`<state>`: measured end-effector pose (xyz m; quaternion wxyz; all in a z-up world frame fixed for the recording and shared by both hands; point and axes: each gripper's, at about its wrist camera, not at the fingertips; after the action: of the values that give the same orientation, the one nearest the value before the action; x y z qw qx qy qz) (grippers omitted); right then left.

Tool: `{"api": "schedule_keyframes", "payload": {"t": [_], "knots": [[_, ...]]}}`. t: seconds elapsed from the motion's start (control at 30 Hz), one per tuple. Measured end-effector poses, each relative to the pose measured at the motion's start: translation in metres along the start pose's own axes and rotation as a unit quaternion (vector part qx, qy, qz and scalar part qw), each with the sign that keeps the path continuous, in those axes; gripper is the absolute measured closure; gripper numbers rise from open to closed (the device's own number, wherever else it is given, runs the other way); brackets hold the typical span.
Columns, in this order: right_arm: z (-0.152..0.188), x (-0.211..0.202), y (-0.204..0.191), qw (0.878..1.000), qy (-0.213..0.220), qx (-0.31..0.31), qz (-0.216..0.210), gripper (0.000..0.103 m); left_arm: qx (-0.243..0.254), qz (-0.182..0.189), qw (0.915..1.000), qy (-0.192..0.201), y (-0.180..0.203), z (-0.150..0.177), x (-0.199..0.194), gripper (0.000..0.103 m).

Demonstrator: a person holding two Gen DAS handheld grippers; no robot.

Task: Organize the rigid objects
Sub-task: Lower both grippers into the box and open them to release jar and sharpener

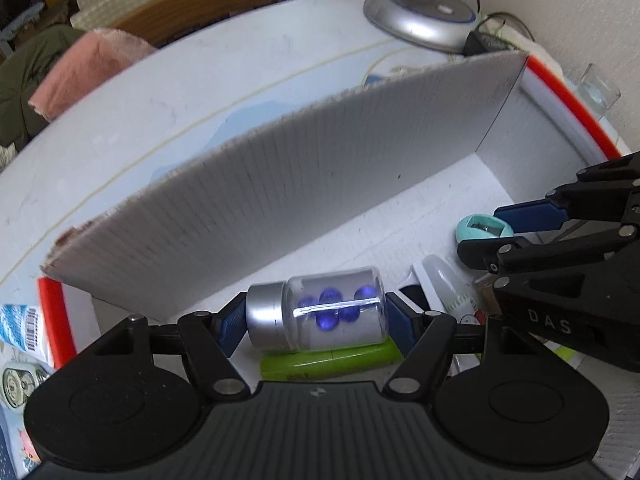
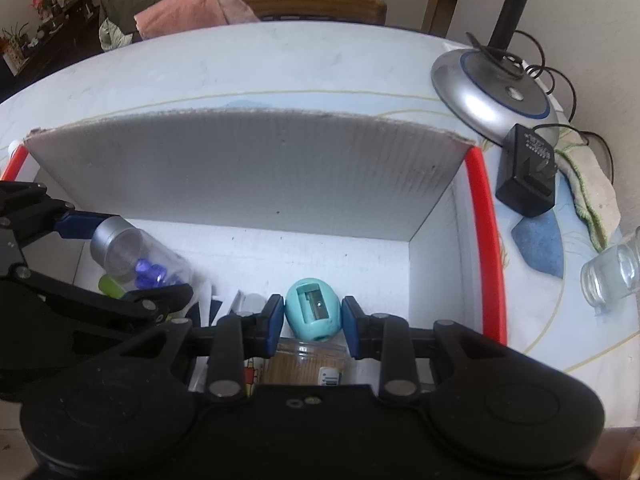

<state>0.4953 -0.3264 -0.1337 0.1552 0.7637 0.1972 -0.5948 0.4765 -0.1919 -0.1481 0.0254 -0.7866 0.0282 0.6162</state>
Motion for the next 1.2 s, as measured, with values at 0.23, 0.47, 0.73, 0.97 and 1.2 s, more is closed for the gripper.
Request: {"api": "schedule_keyframes", "payload": {"t": [0.23, 0.47, 0.73, 0.97, 1.2], "knots": [[0.001, 0.0, 0.001, 1.0, -0.003, -0.003, -0.004, 0.072, -0.001, 0.003, 1.0, -0.003, -0.002, 0.001, -0.002, 0.033], [0.011, -0.013, 0.003, 1.0, 0.02, -0.006, -0.015, 0.07, -0.015, 0.017, 0.9995, 0.021, -0.007, 0.009, -0.015, 0.032], [0.025, -0.041, 0.01, 0.998, 0.056, -0.001, -0.036, 0.068, -0.018, 0.034, 0.9974, 0.061, -0.004, 0.024, -0.044, 0.032], [0.045, -0.069, 0.01, 0.995, 0.089, -0.004, -0.055, 0.066, -0.019, 0.044, 0.9928, 0.11, -0.002, 0.046, -0.08, 0.032], [0.067, -0.101, 0.004, 0.99, 0.124, -0.007, -0.069, 0.064, -0.018, 0.042, 0.9861, 0.16, 0.002, 0.072, -0.117, 0.032]]}}
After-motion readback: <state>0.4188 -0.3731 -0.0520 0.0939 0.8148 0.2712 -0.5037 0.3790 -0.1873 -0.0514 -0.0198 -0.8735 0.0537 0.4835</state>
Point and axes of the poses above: each gripper's, at about its wrist camera, not at the fingertips, and x roughly the way its jaws point, y to its right, z to its underside, and after that the axes turned 8 degrees about -y, right-handed
